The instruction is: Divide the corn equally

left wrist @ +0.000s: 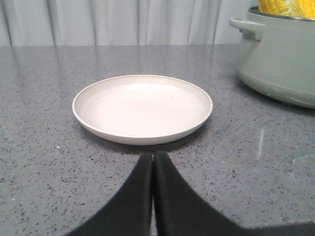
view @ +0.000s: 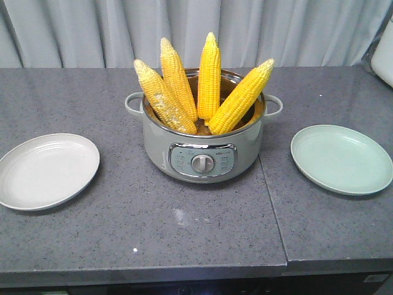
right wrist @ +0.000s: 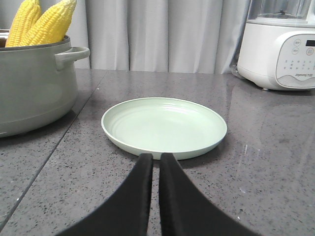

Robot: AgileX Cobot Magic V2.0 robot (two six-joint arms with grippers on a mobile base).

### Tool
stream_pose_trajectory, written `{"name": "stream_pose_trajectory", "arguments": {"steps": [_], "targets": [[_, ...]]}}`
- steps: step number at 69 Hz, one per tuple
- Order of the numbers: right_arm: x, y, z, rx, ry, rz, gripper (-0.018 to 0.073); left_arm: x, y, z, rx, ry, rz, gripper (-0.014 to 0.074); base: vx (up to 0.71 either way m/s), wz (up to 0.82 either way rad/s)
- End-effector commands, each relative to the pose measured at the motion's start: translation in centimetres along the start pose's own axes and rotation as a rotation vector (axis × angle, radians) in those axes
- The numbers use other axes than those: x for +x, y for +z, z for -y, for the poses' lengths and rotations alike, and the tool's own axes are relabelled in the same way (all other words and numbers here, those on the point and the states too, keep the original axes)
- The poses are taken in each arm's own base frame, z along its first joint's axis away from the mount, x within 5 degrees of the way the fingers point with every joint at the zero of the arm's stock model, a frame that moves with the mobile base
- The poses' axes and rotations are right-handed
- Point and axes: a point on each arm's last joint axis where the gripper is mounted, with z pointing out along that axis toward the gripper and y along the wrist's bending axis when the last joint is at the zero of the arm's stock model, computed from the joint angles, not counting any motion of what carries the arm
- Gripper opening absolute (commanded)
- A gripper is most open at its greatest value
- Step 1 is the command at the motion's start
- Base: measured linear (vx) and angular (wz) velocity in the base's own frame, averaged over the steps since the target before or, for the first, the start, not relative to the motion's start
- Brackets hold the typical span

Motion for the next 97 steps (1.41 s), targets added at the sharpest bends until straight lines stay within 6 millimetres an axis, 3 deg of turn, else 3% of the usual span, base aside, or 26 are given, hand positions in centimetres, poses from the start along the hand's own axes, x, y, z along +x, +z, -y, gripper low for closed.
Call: {"name": "stream_pose_trajectory", "arguments": {"steps": [1, 97], "targets": [[-0.55, -0.09, 0.01, 0.004, -0.007, 0.08, -0.0008, -0.79, -0.15, 0.07, 0.009, -0.009, 0.092, -0.0008, 0.04, 0.0], [-0.55, -0.09, 0.01, 0.004, -0.007, 0.08, -0.0008, -0.79, -0.15, 0.07, 0.009, -0.009, 0.092, -0.0008, 0.01, 0.0]]}}
